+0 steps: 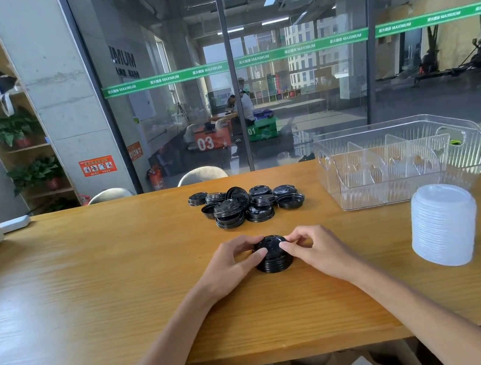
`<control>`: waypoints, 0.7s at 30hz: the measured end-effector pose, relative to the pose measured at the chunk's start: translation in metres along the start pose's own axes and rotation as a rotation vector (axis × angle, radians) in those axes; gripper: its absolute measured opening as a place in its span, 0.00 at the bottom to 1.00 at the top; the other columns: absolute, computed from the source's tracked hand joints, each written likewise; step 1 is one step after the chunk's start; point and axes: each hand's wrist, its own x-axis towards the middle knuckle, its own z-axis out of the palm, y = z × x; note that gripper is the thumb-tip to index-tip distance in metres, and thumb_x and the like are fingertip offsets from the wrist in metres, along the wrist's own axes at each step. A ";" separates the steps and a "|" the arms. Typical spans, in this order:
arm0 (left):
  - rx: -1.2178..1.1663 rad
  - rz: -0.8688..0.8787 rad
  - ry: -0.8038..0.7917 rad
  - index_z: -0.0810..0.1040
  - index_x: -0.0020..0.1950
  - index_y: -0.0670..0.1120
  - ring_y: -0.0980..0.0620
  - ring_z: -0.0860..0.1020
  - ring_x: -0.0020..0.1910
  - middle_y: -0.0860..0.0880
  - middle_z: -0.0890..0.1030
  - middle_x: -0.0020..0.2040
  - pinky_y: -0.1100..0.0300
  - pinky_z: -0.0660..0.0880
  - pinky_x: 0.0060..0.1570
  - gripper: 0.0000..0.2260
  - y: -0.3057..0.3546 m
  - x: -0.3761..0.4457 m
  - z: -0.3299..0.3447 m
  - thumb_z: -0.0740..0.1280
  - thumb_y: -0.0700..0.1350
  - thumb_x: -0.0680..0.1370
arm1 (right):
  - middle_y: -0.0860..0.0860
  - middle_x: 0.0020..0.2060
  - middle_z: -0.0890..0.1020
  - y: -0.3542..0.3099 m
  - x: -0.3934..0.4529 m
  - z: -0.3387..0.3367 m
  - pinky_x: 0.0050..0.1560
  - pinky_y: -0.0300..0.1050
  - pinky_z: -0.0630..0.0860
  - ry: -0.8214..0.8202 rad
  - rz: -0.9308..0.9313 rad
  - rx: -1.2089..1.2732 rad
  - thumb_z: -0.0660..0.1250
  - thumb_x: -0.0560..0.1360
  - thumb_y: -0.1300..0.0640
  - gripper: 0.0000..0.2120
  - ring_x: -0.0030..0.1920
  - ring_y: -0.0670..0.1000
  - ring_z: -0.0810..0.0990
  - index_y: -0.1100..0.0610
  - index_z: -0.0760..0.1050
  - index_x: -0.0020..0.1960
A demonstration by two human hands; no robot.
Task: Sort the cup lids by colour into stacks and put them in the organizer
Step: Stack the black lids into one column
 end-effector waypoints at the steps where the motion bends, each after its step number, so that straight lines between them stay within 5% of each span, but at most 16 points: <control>1: 0.007 0.005 0.008 0.80 0.74 0.47 0.62 0.80 0.67 0.55 0.83 0.68 0.55 0.76 0.72 0.19 -0.001 0.000 0.000 0.72 0.51 0.84 | 0.42 0.51 0.87 0.000 0.000 0.000 0.50 0.32 0.76 -0.004 -0.002 -0.007 0.72 0.81 0.43 0.15 0.51 0.38 0.83 0.52 0.86 0.60; 6: 0.036 0.021 0.000 0.80 0.74 0.48 0.61 0.79 0.69 0.55 0.83 0.69 0.54 0.75 0.74 0.20 -0.003 0.003 0.001 0.73 0.52 0.83 | 0.39 0.51 0.82 0.002 -0.001 0.000 0.48 0.25 0.72 -0.011 -0.006 -0.036 0.73 0.81 0.43 0.15 0.53 0.32 0.79 0.53 0.85 0.60; 11: -0.003 0.024 -0.006 0.79 0.75 0.49 0.60 0.79 0.70 0.55 0.83 0.70 0.51 0.75 0.74 0.20 -0.007 0.000 0.001 0.73 0.52 0.83 | 0.46 0.57 0.80 0.006 -0.002 0.000 0.59 0.39 0.74 -0.026 0.027 -0.053 0.71 0.80 0.38 0.15 0.57 0.41 0.80 0.45 0.83 0.60; 14: -0.020 0.021 -0.011 0.78 0.75 0.50 0.60 0.79 0.71 0.55 0.83 0.70 0.50 0.75 0.75 0.20 -0.007 0.000 0.000 0.73 0.53 0.83 | 0.46 0.59 0.82 0.006 -0.003 -0.002 0.59 0.38 0.72 -0.054 0.019 -0.032 0.70 0.79 0.35 0.15 0.60 0.40 0.79 0.41 0.82 0.60; 21: -0.062 0.017 0.009 0.75 0.78 0.52 0.64 0.77 0.71 0.59 0.81 0.72 0.53 0.73 0.76 0.25 -0.011 -0.001 0.000 0.72 0.57 0.83 | 0.43 0.63 0.79 0.004 -0.007 -0.004 0.66 0.44 0.74 -0.095 -0.006 -0.037 0.75 0.64 0.25 0.39 0.63 0.39 0.77 0.40 0.78 0.70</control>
